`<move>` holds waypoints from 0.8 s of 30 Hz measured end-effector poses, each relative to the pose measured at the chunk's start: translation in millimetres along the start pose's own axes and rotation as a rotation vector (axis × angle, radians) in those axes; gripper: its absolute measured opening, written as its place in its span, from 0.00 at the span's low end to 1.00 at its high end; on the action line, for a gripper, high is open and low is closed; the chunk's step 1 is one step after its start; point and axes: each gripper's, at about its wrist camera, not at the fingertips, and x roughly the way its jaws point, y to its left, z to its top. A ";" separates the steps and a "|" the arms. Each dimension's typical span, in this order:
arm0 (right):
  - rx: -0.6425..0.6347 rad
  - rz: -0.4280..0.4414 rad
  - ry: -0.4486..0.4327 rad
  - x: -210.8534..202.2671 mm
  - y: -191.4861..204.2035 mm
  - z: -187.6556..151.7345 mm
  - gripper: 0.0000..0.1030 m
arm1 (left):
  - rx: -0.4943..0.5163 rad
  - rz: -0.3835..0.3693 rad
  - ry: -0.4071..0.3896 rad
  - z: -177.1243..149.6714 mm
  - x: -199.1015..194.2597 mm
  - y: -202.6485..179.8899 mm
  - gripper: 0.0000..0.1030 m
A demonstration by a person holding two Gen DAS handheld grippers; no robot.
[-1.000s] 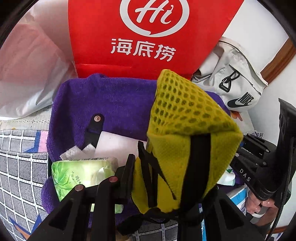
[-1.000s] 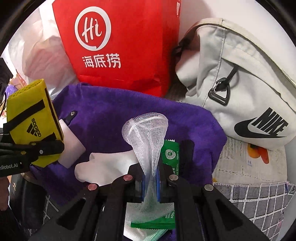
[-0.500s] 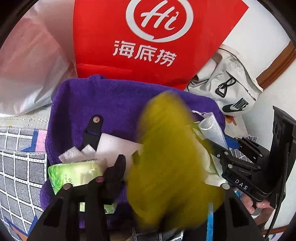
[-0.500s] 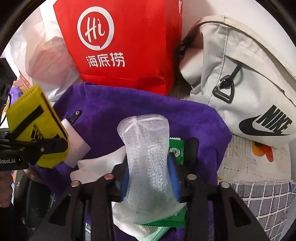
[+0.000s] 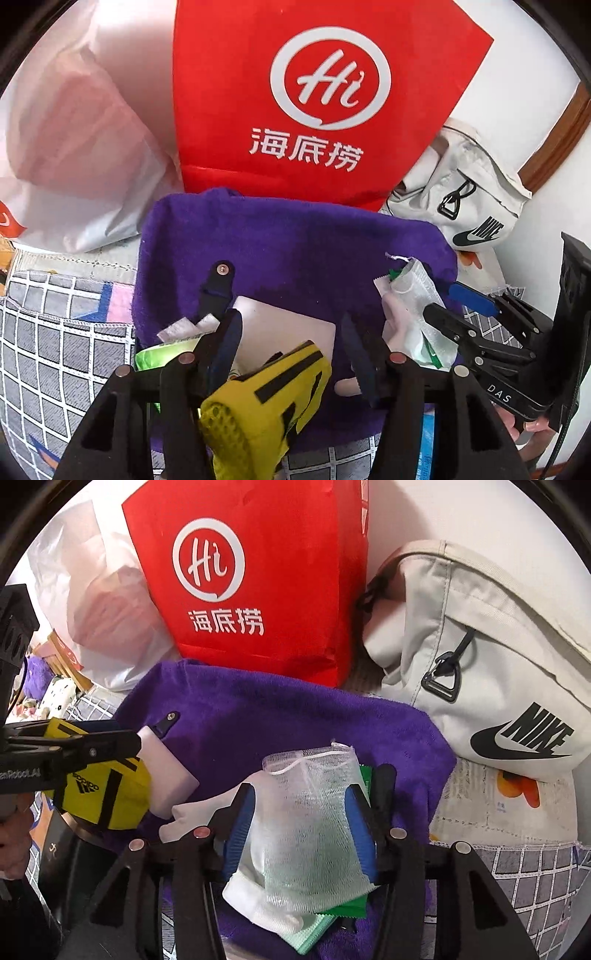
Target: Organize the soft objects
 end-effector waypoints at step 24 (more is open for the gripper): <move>0.002 -0.025 -0.117 -104.5 31.7 -34.3 0.66 | 0.017 0.084 -0.155 -35.0 -106.8 -15.4 0.60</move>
